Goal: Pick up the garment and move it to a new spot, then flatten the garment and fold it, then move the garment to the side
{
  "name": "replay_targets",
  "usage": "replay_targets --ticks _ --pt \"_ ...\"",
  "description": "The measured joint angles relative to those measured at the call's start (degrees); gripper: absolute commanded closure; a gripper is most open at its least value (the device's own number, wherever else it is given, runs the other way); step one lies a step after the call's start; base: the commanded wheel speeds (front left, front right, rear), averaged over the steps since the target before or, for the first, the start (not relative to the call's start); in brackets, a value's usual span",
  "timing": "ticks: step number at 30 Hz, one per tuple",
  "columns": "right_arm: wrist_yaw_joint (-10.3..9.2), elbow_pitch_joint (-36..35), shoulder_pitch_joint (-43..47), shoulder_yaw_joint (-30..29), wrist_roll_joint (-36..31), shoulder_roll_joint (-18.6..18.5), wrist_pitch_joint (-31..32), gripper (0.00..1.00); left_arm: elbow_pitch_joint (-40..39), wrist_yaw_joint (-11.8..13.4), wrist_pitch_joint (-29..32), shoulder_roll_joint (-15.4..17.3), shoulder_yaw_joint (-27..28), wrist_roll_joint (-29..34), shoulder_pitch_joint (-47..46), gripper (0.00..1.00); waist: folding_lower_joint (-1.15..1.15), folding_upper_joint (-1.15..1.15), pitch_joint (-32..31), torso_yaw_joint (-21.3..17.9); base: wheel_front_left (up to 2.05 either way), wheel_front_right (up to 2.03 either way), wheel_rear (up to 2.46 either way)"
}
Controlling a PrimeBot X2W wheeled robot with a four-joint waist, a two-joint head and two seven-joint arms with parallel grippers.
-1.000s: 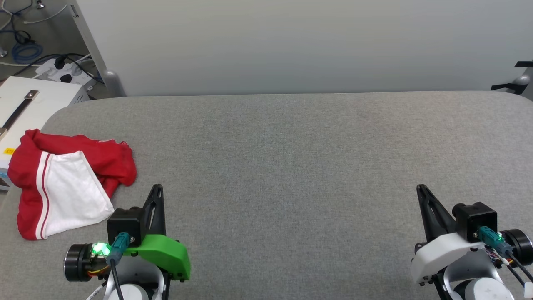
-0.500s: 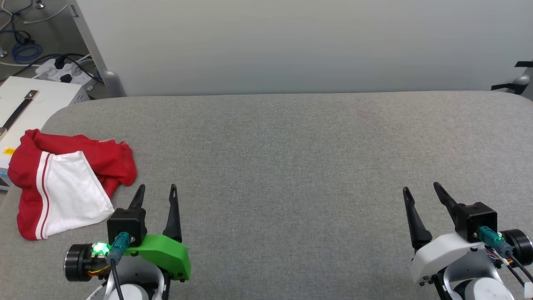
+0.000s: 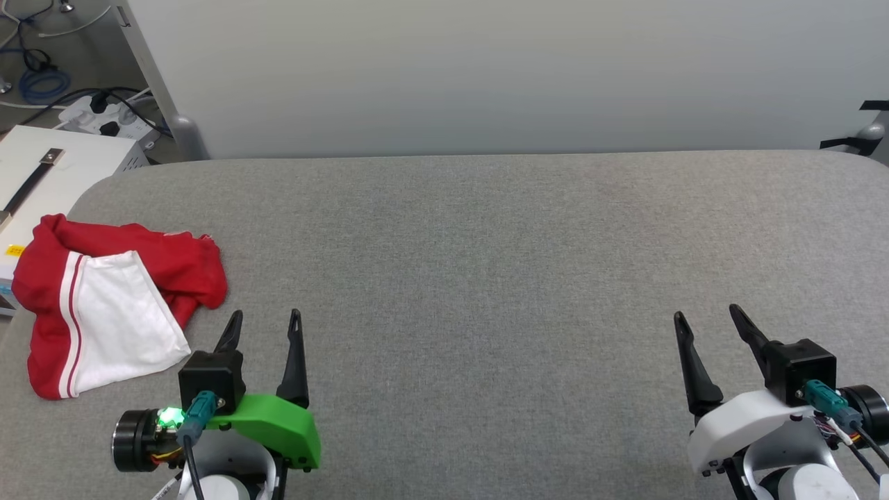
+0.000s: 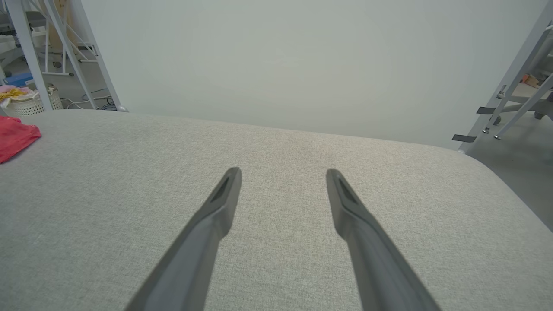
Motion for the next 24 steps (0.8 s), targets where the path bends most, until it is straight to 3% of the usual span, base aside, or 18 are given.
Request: replay_targets --ticks 24 --pt "0.00 0.78 0.01 -0.34 1.31 0.00 -2.94 0.00 1.94 0.00 -2.83 0.00 -0.52 -2.91 0.00 0.00 0.00 0.00 0.42 0.27 0.00 0.00 0.00"
